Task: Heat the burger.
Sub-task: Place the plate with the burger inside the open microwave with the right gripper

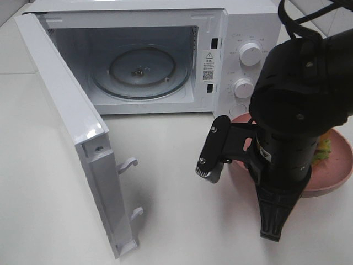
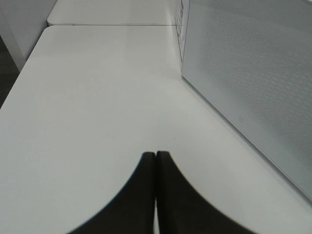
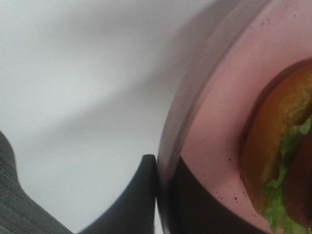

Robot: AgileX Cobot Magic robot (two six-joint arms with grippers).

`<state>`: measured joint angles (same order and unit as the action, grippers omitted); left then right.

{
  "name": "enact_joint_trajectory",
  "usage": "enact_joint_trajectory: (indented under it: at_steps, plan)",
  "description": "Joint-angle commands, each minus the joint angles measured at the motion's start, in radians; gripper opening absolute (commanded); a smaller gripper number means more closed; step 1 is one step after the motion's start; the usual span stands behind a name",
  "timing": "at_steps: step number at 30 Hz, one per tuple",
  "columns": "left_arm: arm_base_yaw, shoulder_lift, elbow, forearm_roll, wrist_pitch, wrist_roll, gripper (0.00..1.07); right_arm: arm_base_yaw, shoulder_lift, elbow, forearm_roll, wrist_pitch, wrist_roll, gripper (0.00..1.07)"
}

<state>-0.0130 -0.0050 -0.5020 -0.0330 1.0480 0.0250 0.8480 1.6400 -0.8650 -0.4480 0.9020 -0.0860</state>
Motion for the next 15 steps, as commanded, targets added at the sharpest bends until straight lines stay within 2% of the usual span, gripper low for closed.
enact_joint_trajectory:
  at_steps: [1,7,15]
  plan:
    - [-0.004,-0.021,0.001,-0.004,-0.007,-0.001,0.00,0.002,-0.009,0.000,-0.012,-0.002,-0.088,0.00]
    - [-0.004,-0.021,0.001,-0.004,-0.007,-0.001,0.00,0.002,-0.009,0.001,-0.006,-0.060,-0.150,0.00]
    - [-0.004,-0.021,0.001,-0.004,-0.007,-0.001,0.00,0.002,-0.009,0.001,0.037,-0.129,-0.359,0.00]
